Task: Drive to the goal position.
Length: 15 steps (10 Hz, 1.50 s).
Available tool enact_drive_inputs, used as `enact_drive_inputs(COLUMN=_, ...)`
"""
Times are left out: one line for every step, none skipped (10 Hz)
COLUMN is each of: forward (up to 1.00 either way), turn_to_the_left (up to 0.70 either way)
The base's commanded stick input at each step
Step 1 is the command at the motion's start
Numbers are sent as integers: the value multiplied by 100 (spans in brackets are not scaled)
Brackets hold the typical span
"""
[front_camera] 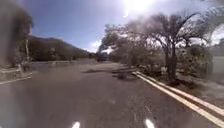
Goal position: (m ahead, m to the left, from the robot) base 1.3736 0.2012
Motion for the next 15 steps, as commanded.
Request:
enact_drive_inputs(forward=50, turn_to_the_left=0)
enact_drive_inputs(forward=50, turn_to_the_left=0)
enact_drive_inputs(forward=50, turn_to_the_left=0)
enact_drive_inputs(forward=50, turn_to_the_left=0)
enact_drive_inputs(forward=50, turn_to_the_left=0)
enact_drive_inputs(forward=50, turn_to_the_left=0)
enact_drive_inputs(forward=50, turn_to_the_left=0)
enact_drive_inputs(forward=50, turn_to_the_left=0)
enact_drive_inputs(forward=50, turn_to_the_left=0)
enact_drive_inputs(forward=50, turn_to_the_left=0)
enact_drive_inputs(forward=50, turn_to_the_left=0)
enact_drive_inputs(forward=50, turn_to_the_left=0)
enact_drive_inputs(forward=50, turn_to_the_left=0)
enact_drive_inputs(forward=50, turn_to_the_left=0)
enact_drive_inputs(forward=50, turn_to_the_left=0)
